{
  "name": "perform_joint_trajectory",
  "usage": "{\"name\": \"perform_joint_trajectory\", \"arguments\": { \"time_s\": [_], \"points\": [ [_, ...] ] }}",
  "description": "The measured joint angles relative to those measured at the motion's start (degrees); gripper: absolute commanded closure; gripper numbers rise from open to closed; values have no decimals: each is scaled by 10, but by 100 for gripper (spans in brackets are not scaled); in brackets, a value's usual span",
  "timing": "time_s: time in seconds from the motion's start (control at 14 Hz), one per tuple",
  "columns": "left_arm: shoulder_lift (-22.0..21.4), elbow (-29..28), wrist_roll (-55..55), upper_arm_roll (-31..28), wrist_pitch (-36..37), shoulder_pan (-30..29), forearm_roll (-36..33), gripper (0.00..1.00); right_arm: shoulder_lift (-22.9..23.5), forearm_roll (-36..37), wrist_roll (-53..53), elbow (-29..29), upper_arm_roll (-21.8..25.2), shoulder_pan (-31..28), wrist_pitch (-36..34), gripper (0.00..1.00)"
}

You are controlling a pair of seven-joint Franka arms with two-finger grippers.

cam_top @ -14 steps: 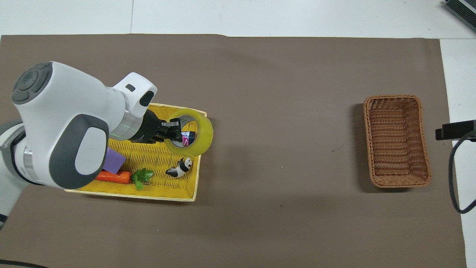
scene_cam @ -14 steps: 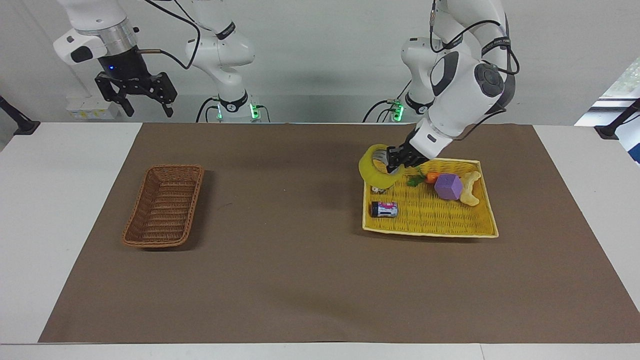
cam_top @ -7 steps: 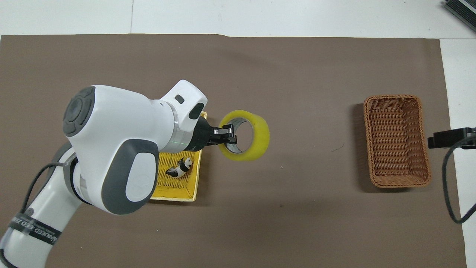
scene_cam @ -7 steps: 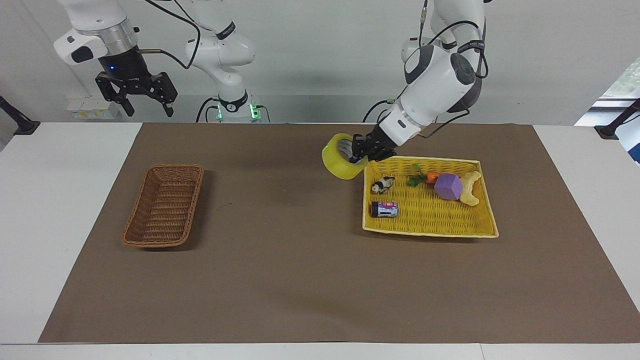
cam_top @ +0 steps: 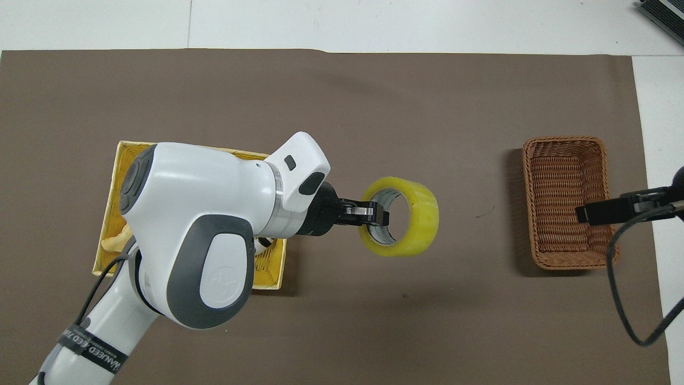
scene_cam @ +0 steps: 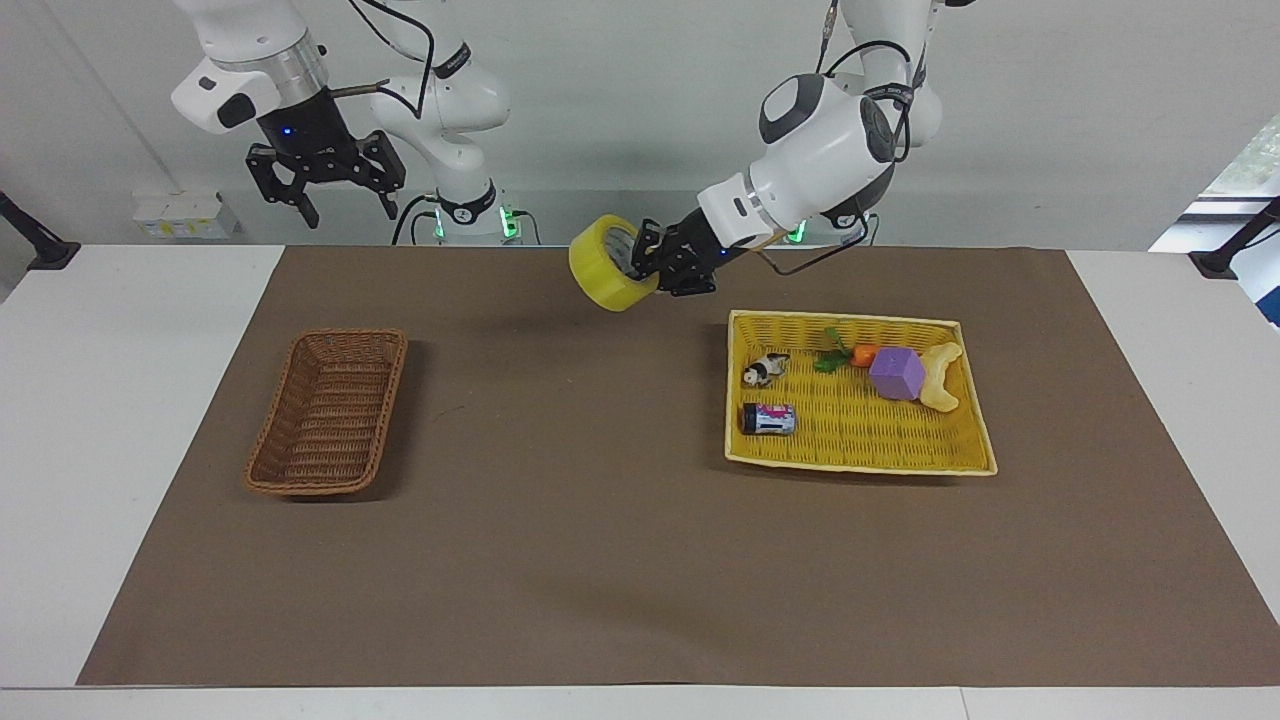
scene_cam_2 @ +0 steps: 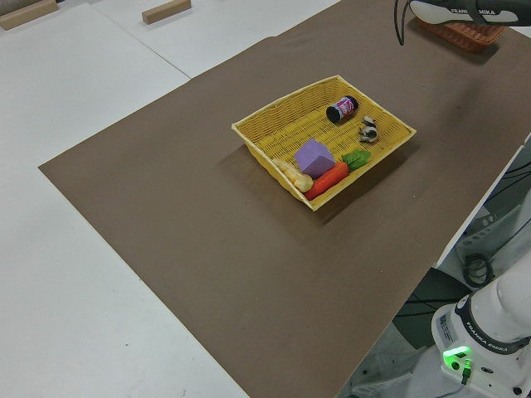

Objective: Move tape to another basket
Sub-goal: 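Lift the tape with the left gripper while the right gripper reaches toward it, then grasp the tape rim with the right gripper beside the left gripper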

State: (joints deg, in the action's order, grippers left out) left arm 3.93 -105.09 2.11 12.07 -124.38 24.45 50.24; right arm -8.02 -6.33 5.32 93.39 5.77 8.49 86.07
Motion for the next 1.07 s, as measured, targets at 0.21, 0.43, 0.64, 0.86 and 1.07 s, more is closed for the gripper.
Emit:
{"name": "perform_joint_trajectory", "arguments": {
  "time_s": [0.21,0.43,0.64,0.86,1.07],
  "points": [
    [-3,0,0,6,-3,0,4,100,1,-47,-1,1,-4,42,34,0],
    [-3,0,0,5,-3,0,4,100,9,-126,-2,5,-7,55,63,0],
    [-3,-1,0,5,-3,0,4,100,26,-176,-3,14,-8,68,112,0],
    [-3,-1,0,5,-3,0,4,100,41,-216,-5,26,-9,90,150,0],
    [-3,-1,0,5,-3,0,4,100,43,-221,-7,41,-9,102,179,0]
  ]
}}
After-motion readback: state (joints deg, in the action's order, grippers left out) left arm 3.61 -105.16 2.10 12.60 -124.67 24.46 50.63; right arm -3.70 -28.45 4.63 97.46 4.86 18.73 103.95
